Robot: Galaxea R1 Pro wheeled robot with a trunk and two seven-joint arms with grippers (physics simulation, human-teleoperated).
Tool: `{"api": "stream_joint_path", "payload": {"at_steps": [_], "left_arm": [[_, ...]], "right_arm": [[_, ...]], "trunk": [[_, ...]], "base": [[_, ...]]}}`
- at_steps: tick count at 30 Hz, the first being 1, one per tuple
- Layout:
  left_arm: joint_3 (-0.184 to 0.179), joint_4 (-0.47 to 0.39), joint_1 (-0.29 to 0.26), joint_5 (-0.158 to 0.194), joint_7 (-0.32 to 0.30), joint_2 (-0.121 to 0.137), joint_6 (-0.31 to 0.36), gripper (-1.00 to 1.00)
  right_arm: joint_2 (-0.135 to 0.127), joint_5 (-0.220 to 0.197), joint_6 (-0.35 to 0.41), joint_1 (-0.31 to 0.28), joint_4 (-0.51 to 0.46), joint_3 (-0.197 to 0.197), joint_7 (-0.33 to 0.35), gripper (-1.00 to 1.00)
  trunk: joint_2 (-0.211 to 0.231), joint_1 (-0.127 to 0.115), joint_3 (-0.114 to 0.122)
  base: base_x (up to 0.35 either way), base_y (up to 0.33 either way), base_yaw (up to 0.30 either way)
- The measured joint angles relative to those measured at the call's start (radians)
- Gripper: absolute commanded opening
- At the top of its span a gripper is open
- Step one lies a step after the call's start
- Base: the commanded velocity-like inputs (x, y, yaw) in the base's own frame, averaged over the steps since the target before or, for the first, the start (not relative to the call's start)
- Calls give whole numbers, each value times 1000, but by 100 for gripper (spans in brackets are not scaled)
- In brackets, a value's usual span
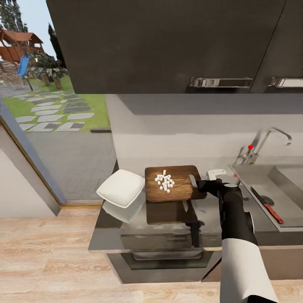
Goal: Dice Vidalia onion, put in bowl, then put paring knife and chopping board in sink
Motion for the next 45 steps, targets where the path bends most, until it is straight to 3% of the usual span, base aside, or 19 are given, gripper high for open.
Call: {"api": "stream_joint_path", "payload": {"at_steps": [13, 45], "left_arm": [[0, 0, 0, 0, 0, 0, 0, 100], [0, 0, 0, 0, 0, 0, 0, 100]], "right_arm": [[0, 1, 0, 0, 0, 0, 0, -100], [0, 0, 1, 0, 0, 2, 0, -100]], "trunk": [[0, 0, 21], [0, 0, 70]], "base": [[1, 16, 0], [101, 197, 0]]}}
